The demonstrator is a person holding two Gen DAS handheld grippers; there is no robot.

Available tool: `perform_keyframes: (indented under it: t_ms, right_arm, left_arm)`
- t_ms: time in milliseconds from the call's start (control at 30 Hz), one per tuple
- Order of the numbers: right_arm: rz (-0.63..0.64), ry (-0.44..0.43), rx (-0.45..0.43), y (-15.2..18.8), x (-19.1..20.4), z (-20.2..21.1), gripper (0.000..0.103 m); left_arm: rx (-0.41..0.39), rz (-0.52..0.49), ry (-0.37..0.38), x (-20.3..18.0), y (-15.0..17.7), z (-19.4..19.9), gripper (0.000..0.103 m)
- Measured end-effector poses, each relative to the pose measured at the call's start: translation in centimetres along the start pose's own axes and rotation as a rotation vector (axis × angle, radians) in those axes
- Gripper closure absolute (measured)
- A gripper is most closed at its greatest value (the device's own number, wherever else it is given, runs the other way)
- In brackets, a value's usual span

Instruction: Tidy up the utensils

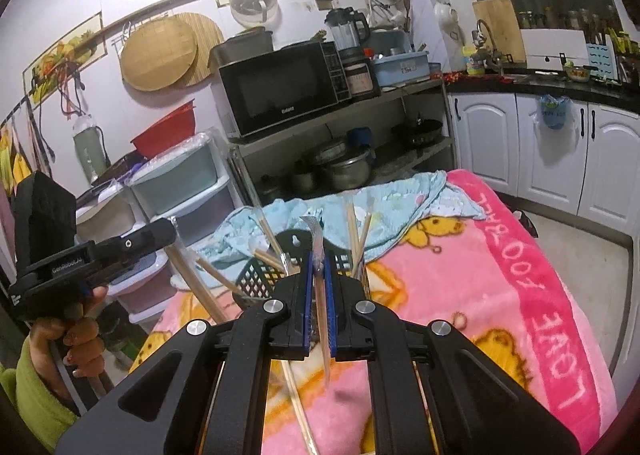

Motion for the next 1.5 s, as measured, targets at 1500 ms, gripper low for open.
perform_keyframes:
  t_ms: [1500]
  right_arm:
    - [0.144, 0.035, -0.281, -13.3, 3.2, -2.5, 0.097]
  left_arm:
    - [-0.208, -0.035, -0.169, 4.3, -10.8, 0.2, 0.102]
Point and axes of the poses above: each gripper's, at about its wrist camera, not at the fingertips, and z roughly against the way its jaws point, x to its left, y to its underside, the point moved 9 cm from there along -z, roughly the way its jaws point, and after that the axes turned 5 degrees about -y, right-handed, at the moved point
